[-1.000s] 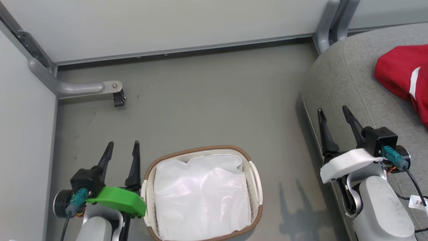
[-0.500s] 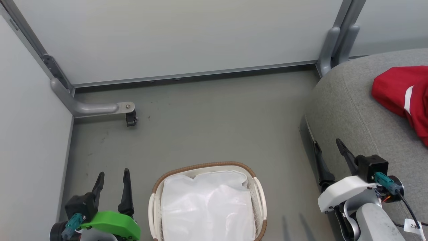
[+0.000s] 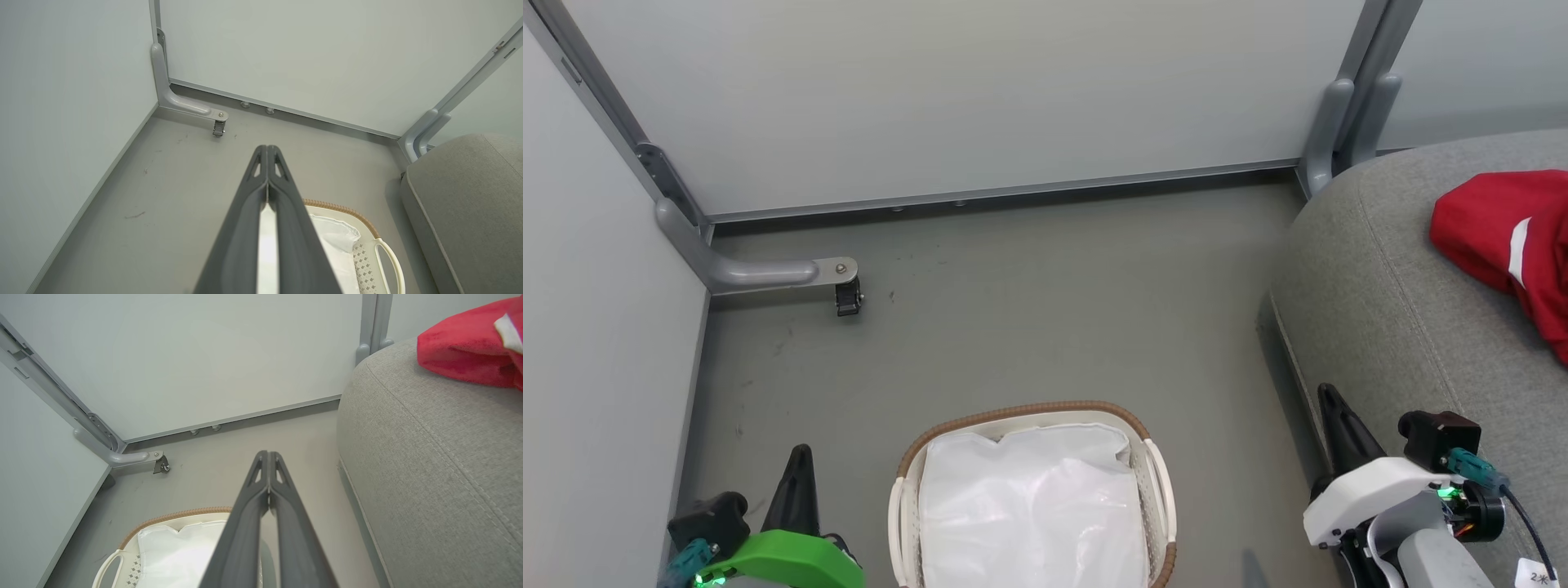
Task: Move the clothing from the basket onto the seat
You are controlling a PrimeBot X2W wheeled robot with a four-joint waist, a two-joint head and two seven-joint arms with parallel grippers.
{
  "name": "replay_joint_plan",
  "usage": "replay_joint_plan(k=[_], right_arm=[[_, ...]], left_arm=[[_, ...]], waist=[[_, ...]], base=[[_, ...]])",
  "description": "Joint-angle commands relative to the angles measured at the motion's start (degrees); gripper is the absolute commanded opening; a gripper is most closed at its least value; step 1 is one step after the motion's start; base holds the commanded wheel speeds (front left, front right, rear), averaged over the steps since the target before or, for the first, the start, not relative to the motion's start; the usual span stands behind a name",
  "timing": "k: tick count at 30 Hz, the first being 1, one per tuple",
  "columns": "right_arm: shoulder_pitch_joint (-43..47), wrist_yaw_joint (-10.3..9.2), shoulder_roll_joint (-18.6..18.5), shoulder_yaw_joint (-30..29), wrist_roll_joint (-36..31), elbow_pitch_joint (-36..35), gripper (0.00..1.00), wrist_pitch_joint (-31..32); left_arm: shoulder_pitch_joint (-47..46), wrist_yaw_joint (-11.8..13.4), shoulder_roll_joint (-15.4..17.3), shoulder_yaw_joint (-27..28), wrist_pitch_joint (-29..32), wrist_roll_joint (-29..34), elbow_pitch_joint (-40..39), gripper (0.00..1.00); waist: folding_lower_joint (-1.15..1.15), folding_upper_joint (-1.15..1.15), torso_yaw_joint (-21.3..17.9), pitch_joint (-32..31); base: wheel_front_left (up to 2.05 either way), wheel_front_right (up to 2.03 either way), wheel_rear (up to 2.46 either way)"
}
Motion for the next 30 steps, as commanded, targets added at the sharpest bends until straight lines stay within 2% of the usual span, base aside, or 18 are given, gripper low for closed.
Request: replay_joint_plan(k=[1, 30], right_arm=[[-0.6, 0.0, -0.2, -0.4, 2.9, -1.5, 0.0, 0.6], [1.2, -0.01, -0.5, -2.4, 29.2, -6.1, 0.0, 7.2]], left_arm=[[-0.4, 0.0, 0.2, 0.6, 0.5, -2.6, -1.3, 0.0], [-1.3, -0.1, 0.3, 3.3, 7.4, -27.1, -5.7, 0.0]], waist=[[0.0, 0.0, 0.0, 0.0], [0.0, 0.0, 0.8, -0.8]], base=[[0.0, 0.0, 0.0], [0.0, 0.0, 0.0]])
